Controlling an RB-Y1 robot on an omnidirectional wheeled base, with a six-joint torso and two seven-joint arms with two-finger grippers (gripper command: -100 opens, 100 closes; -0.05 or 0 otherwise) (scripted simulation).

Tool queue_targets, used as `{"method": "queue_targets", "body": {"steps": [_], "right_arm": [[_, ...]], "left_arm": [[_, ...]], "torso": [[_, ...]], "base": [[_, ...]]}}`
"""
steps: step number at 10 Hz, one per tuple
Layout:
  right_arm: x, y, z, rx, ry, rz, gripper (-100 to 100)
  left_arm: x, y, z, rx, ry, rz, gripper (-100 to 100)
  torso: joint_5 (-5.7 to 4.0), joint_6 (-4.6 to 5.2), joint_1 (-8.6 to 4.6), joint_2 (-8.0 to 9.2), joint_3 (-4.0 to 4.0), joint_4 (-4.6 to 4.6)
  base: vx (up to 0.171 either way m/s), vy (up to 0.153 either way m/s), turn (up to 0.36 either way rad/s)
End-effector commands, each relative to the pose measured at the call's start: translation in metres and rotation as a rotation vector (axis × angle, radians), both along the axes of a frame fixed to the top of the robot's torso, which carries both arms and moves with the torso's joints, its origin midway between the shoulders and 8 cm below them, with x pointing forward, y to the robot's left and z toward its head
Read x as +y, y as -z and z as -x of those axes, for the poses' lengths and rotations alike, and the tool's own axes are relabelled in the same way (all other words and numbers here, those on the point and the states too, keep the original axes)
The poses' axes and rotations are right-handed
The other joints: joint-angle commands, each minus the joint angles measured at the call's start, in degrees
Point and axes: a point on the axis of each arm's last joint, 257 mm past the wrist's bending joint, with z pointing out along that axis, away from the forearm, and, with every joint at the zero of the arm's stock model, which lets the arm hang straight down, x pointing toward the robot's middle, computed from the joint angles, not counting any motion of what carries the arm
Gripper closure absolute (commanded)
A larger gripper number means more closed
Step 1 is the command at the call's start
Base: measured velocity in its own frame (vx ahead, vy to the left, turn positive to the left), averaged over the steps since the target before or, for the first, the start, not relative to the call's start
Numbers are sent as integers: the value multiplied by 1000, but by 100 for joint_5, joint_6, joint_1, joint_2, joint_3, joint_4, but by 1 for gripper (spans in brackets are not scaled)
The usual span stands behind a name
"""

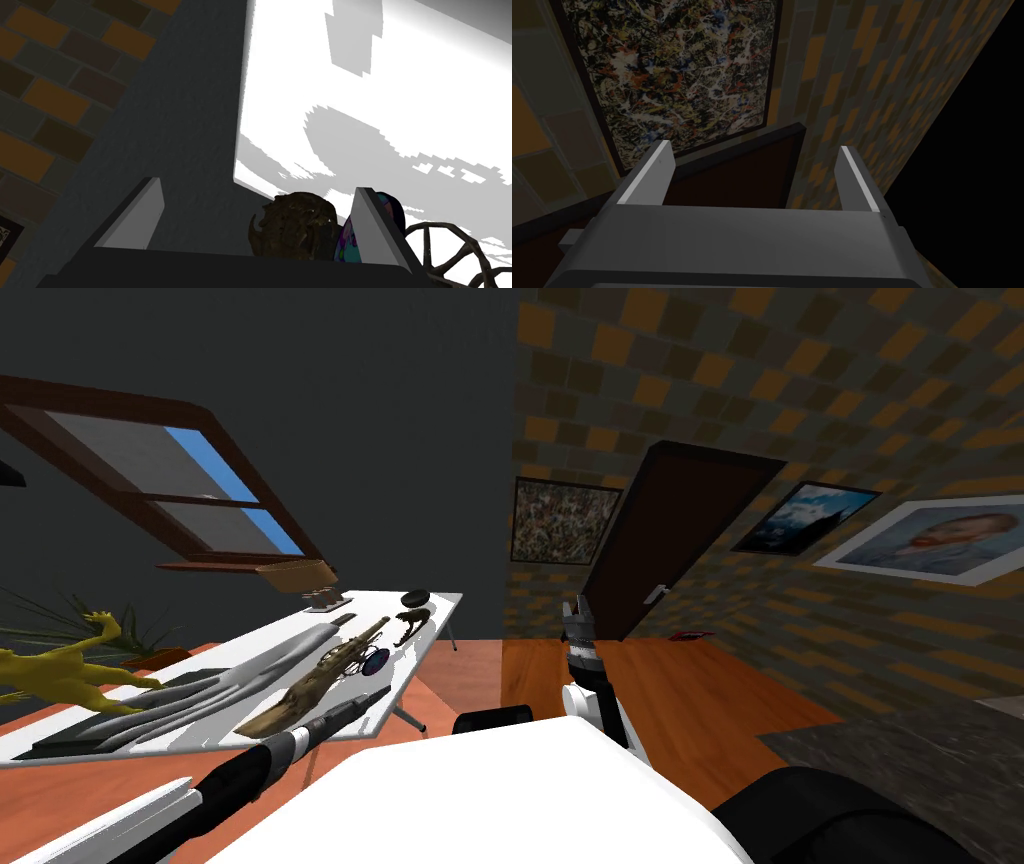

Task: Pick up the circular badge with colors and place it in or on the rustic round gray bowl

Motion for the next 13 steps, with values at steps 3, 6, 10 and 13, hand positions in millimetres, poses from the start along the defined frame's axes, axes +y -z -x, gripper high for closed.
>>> {"method": "queue_targets", "body": {"steps": [3,6,10,13], "right_arm": [[0,0,0,0,0,0,0],[0,0,0,0,0,0,0],[0,0,0,0,0,0,0],[0,0,0,0,0,0,0]], "left_arm": [[57,3,17,74,-3,-115,-100],[94,-2,28,120,-3,-196,-100],[149,-17,42,183,-4,-315,-100],[156,-20,40,191,-4,-334,0]], "torso": [[0,-3,1,1,1,0],[0,-3,2,1,1,0],[0,-3,-2,-5,-3,-1],[1,-8,-1,2,1,1]], "base": [[19,-7,-140],[17,-7,-142],[28,-10,-162],[14,-5,-67]]}}
